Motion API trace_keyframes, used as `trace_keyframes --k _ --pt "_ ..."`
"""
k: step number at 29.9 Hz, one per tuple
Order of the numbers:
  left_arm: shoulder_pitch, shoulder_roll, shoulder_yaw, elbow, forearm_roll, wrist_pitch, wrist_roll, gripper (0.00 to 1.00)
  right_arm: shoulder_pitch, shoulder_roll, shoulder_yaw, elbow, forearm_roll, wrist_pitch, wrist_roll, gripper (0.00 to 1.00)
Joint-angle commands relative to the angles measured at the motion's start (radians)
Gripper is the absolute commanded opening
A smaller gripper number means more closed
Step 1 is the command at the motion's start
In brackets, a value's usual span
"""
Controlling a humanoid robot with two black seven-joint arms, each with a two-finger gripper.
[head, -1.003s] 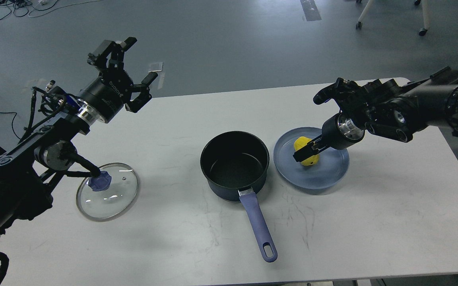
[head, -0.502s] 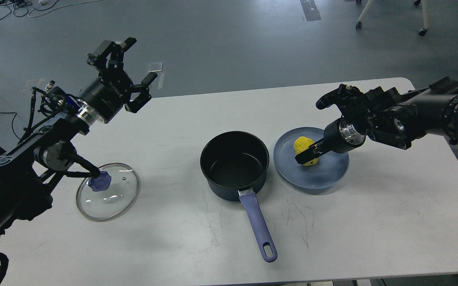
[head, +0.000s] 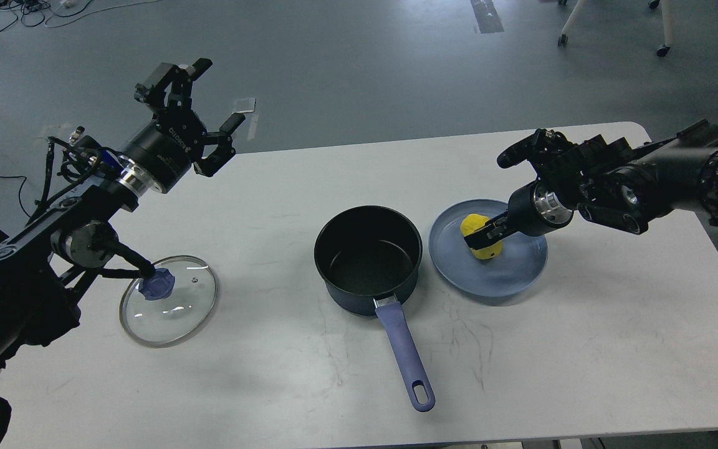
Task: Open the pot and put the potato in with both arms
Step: 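Lift the potato and carry it over the open pot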
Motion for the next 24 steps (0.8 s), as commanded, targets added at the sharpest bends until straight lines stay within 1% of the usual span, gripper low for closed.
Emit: trace_keyframes --k 1,3,7,12,19,21,24 --pt "0.003 0.005 -0.007 -0.003 0.000 0.000 0.000 0.98 0.094 -0.059 0.012 0.100 -0.003 0.001 0.000 0.33" --pt "0.003 0.008 -0.007 -0.003 0.000 0.000 0.000 0.98 0.135 -0.078 0.020 0.145 -0.002 -0.001 0.000 0.33" --pt "0.003 0.018 -0.007 -0.009 0.000 0.000 0.000 0.98 0.227 -0.136 0.098 0.263 -0.005 0.001 0.000 0.33" --pt "0.003 0.018 -0.007 -0.011 0.000 0.000 0.001 0.98 0.284 -0.122 0.175 0.330 0.005 -0.001 0.000 0.33" --pt "0.003 0.025 -0.008 -0.011 0.000 0.000 0.001 0.98 0.286 0.043 0.180 0.321 0.086 -0.004 0.000 0.34" --pt "0.003 0.026 -0.010 -0.011 0.000 0.000 0.000 0.98 0.284 0.097 0.161 0.299 0.118 -0.002 0.000 0.37" --pt "0.003 0.031 -0.014 -0.017 0.000 0.000 0.001 0.98 0.277 0.138 0.121 0.279 0.120 -0.004 0.000 0.43"
